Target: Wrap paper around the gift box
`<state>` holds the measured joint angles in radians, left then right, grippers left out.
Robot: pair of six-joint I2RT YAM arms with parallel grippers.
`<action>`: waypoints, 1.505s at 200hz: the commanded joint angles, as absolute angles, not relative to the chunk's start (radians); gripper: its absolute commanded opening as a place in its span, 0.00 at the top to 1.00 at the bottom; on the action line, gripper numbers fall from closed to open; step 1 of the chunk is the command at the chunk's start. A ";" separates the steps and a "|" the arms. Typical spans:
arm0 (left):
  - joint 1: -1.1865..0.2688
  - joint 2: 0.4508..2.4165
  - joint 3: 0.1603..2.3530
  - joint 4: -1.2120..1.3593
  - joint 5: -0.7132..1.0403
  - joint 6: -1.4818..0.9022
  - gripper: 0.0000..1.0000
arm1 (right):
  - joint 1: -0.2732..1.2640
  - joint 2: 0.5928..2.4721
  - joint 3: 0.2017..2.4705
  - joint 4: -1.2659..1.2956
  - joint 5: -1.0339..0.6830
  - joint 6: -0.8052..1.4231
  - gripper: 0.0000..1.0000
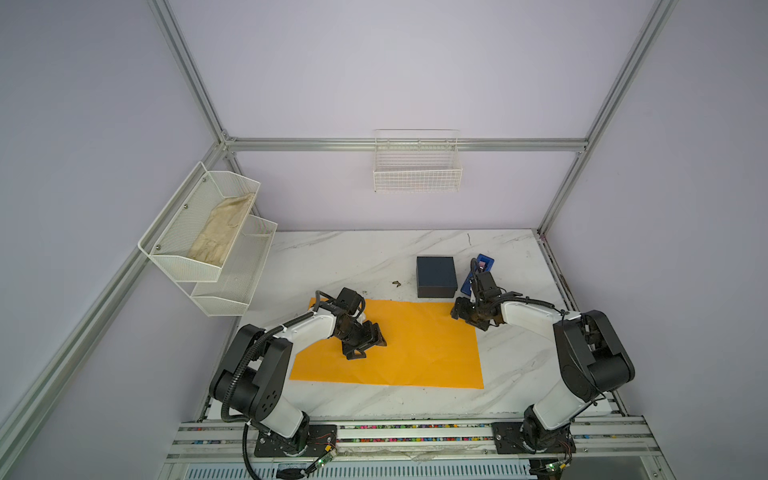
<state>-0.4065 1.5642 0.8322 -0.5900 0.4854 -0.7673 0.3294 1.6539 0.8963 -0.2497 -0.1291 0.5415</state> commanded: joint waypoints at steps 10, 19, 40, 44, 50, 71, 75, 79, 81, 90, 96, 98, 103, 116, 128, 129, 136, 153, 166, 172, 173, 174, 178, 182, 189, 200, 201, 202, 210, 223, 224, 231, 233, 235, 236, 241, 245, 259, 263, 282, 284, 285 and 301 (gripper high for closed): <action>-0.410 1.538 0.866 -0.613 0.450 -0.767 0.23 | 0.295 1.661 0.908 -0.302 -0.080 0.525 0.26; -0.409 1.528 0.889 -0.635 0.439 -0.756 0.23 | 0.289 1.651 0.914 -0.304 -0.091 0.525 0.26; -0.397 1.517 0.951 -0.720 0.366 -0.707 0.22 | 0.289 1.615 0.927 -0.311 -0.149 0.517 0.27; -0.392 1.518 0.962 -0.738 0.347 -0.695 0.22 | 0.290 1.607 0.927 -0.313 -0.161 0.512 0.27; -0.381 1.520 0.976 -0.766 0.319 -0.679 0.22 | 0.289 1.595 0.927 -0.318 -0.169 0.503 0.27; -0.329 1.534 1.003 -0.835 0.228 -0.621 0.22 | 0.289 1.574 0.916 -0.307 -0.299 0.481 0.28; -0.319 1.538 1.006 -0.843 0.222 -0.609 0.22 | 0.289 1.575 0.914 -0.302 -0.328 0.479 0.28; -0.310 1.540 1.008 -0.850 0.220 -0.597 0.22 | 0.291 1.573 0.910 -0.296 -0.353 0.479 0.29; -0.306 1.542 1.009 -0.852 0.221 -0.591 0.22 | 0.292 1.572 0.909 -0.293 -0.366 0.478 0.29; -0.287 1.551 1.014 -0.867 0.225 -0.569 0.22 | 0.301 1.571 0.899 -0.276 -0.416 0.479 0.29; -0.280 1.555 1.015 -0.873 0.230 -0.556 0.22 | 0.306 1.573 0.897 -0.272 -0.438 0.477 0.29; -0.278 1.556 1.015 -0.874 0.231 -0.552 0.22 | 0.307 1.573 0.896 -0.271 -0.441 0.477 0.29; -0.273 1.561 1.015 -0.879 0.233 -0.543 0.22 | 0.312 1.576 0.892 -0.267 -0.452 0.478 0.29; -0.266 1.570 1.011 -0.888 0.243 -0.527 0.22 | 0.318 1.593 0.879 -0.251 -0.479 0.482 0.29; -0.265 1.582 1.001 -0.888 0.266 -0.517 0.22 | 0.318 1.626 0.882 -0.264 -0.467 0.479 0.30; -0.265 1.583 1.001 -0.888 0.267 -0.517 0.22 | 0.318 1.629 0.882 -0.265 -0.464 0.479 0.30; -0.265 1.591 0.995 -0.886 0.285 -0.516 0.22 | 0.318 1.644 0.884 -0.278 -0.438 0.477 0.30; -0.270 1.603 0.976 -0.877 0.326 -0.512 0.22 | 0.317 1.671 0.889 -0.287 -0.369 0.479 0.30; -0.273 1.601 0.960 -0.864 0.354 -0.516 0.22 | 0.317 1.684 0.895 -0.293 -0.303 0.487 0.30; -0.276 1.597 0.950 -0.857 0.361 -0.522 0.22 | 0.316 1.690 0.898 -0.294 -0.278 0.488 0.30; -0.277 1.596 0.948 -0.856 0.361 -0.523 0.22 | 0.317 1.691 0.900 -0.294 -0.275 0.488 0.30; -0.277 1.597 0.946 -0.854 0.361 -0.524 0.22 | 0.316 1.692 0.901 -0.294 -0.272 0.488 0.30; -0.280 1.593 0.942 -0.850 0.363 -0.528 0.22 | 0.317 1.696 0.903 -0.295 -0.260 0.488 0.30; -0.282 1.590 0.936 -0.846 0.367 -0.534 0.22 | 0.316 1.700 0.906 -0.296 -0.249 0.488 0.30; -0.287 1.585 0.928 -0.839 0.371 -0.540 0.22 | 0.314 1.707 0.910 -0.296 -0.232 0.488 0.30; -0.296 1.580 0.916 -0.833 0.380 -0.549 0.23 | 0.310 1.713 0.918 -0.296 -0.217 0.485 0.30; -0.297 1.580 0.915 -0.833 0.380 -0.550 0.22 | 0.310 1.714 0.919 -0.296 -0.217 0.485 0.30; -0.297 1.579 0.914 -0.833 0.380 -0.551 0.22 | 0.310 1.715 0.920 -0.296 -0.217 0.484 0.30; -0.306 1.573 0.906 -0.829 0.382 -0.560 0.22 | 0.309 1.718 0.926 -0.295 -0.212 0.480 0.30; -0.315 1.563 0.890 -0.818 0.385 -0.577 0.22 | 0.306 1.723 0.936 -0.295 -0.200 0.477 0.30; -0.317 1.563 0.889 -0.816 0.387 -0.578 0.23 | 0.305 1.723 0.937 -0.295 -0.200 0.477 0.30; -0.324 1.557 0.881 -0.809 0.394 -0.588 0.23 | 0.305 1.728 0.943 -0.295 -0.196 0.473 0.30; -0.325 1.555 0.879 -0.808 0.397 -0.590 0.23 | 0.305 1.729 0.945 -0.296 -0.195 0.472 0.30; -0.327 1.553 0.877 -0.805 0.398 -0.592 0.23 | 0.304 1.730 0.948 -0.296 -0.194 0.471 0.30; -0.328 1.553 0.876 -0.804 0.399 -0.594 0.23 | 0.304 1.730 0.949 -0.297 -0.194 0.471 0.30; -0.332 1.549 0.873 -0.803 0.399 -0.600 0.23 | 0.304 1.734 0.955 -0.298 -0.192 0.471 0.30; -0.336 1.546 0.870 -0.802 0.399 -0.603 0.23 | 0.303 1.736 0.961 -0.300 -0.190 0.471 0.30; -0.347 1.532 0.859 -0.800 0.395 -0.621 0.23 | 0.301 1.739 0.974 -0.307 -0.183 0.471 0.30; -0.350 1.528 0.856 -0.797 0.395 -0.625 0.23 | 0.300 1.737 0.977 -0.309 -0.180 0.471 0.30; -0.368 1.517 0.838 -0.784 0.397 -0.646 0.23 | 0.294 1.734 0.986 -0.313 -0.172 0.465 0.30; -0.371 1.517 0.835 -0.783 0.398 -0.649 0.23 | 0.293 1.734 0.987 -0.314 -0.171 0.465 0.30; -0.372 1.517 0.835 -0.783 0.398 -0.650 0.23 | 0.293 1.734 0.988 -0.314 -0.171 0.465 0.30; -0.387 1.517 0.819 -0.775 0.396 -0.666 0.23 | 0.289 1.735 0.995 -0.319 -0.169 0.460 0.30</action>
